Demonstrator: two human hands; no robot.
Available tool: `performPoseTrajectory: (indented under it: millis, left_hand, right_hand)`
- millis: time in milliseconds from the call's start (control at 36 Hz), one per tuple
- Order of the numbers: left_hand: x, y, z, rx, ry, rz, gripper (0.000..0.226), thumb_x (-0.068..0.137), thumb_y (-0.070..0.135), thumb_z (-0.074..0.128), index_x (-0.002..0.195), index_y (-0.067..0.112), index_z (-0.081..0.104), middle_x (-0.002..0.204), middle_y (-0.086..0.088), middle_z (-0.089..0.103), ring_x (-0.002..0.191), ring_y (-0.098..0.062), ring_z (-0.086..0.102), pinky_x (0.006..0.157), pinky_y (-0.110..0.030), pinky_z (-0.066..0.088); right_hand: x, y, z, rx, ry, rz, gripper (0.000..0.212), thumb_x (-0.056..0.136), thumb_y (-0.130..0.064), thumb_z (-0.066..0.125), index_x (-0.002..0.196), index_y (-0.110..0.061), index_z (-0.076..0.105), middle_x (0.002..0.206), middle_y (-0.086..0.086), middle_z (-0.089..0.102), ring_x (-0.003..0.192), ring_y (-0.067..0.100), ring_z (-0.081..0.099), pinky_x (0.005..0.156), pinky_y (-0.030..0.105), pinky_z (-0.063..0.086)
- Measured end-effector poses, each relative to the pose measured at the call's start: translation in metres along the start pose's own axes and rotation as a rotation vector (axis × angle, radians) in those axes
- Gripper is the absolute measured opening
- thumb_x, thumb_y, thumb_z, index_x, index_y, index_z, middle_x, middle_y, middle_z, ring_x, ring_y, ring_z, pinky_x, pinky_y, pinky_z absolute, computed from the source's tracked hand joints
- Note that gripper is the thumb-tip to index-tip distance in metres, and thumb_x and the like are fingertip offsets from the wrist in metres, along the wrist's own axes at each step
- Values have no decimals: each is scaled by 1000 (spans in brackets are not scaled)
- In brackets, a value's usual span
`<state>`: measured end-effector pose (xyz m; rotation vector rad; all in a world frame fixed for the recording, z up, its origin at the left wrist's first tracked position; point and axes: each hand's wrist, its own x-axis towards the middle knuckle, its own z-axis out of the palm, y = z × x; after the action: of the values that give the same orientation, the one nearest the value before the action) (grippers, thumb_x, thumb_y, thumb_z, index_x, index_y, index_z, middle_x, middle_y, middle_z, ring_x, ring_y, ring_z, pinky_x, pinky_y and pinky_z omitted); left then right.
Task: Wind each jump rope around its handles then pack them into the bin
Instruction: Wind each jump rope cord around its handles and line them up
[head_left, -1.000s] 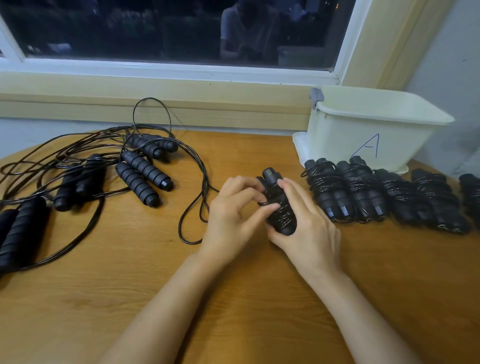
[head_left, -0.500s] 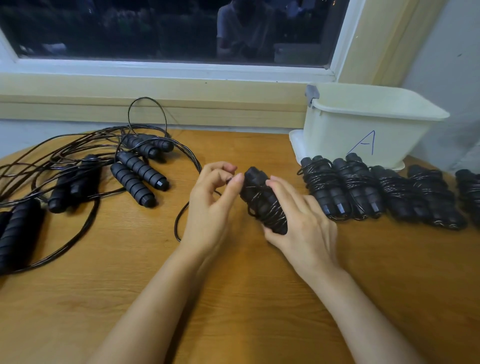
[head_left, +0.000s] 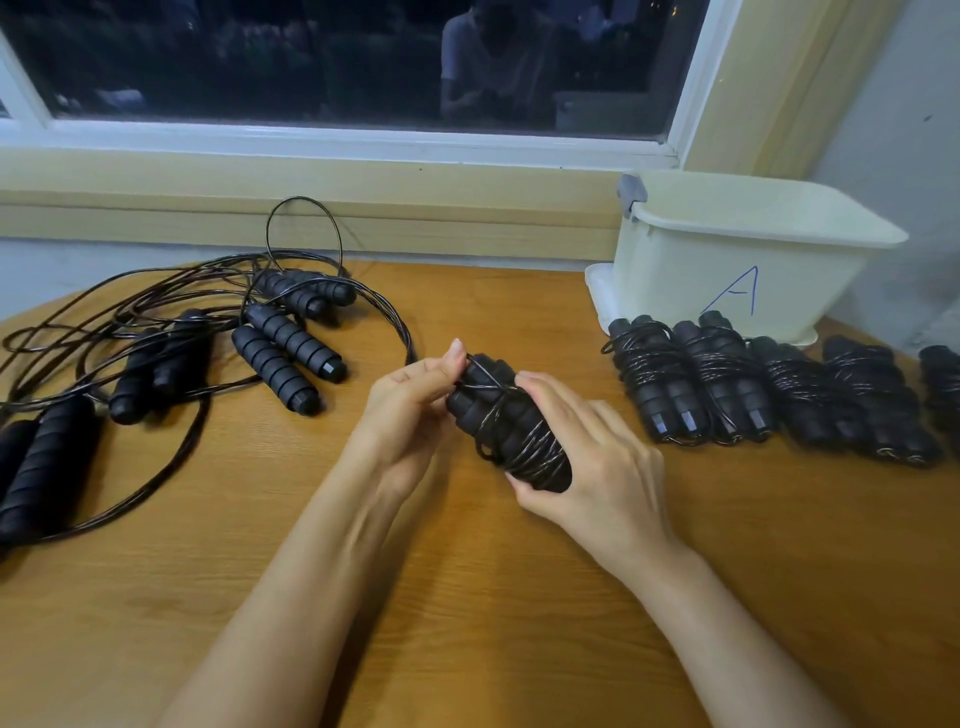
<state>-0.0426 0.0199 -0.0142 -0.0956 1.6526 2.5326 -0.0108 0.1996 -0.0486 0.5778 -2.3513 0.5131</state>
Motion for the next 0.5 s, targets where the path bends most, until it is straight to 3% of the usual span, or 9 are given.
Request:
performPoseTrajectory:
  millis: [83,278,500]
  left_hand:
    - [1,0,-1,-71,0,-87,35,72,34,71,89,4,70,84,-10,72,72,-17,67,64,-22,57]
    - [1,3,1,-142,-64,-255,25,72,32,67,62,11,76,74,-6,72,67,-15,69,59,-23,58]
    - [2,1,-2,-266,-155,-414,34,75,38,71,79,4,74,88,-11,71,79,-23,71,70,-31,61]
  right_hand:
    - [0,0,0,20,-17,0,84,66,-41,83,142,-27,49,140,-18,54,96,7,59,63,23,54]
    - [-2,4,-2,63,-30,-37,85,66,-39,83,142,-26,49,140,-16,55,97,7,59,65,26,57]
    - [-1,6,-3,92,-18,-95,86,67,-38,82,143,-26,44,139,-12,57,98,8,61,69,28,58]
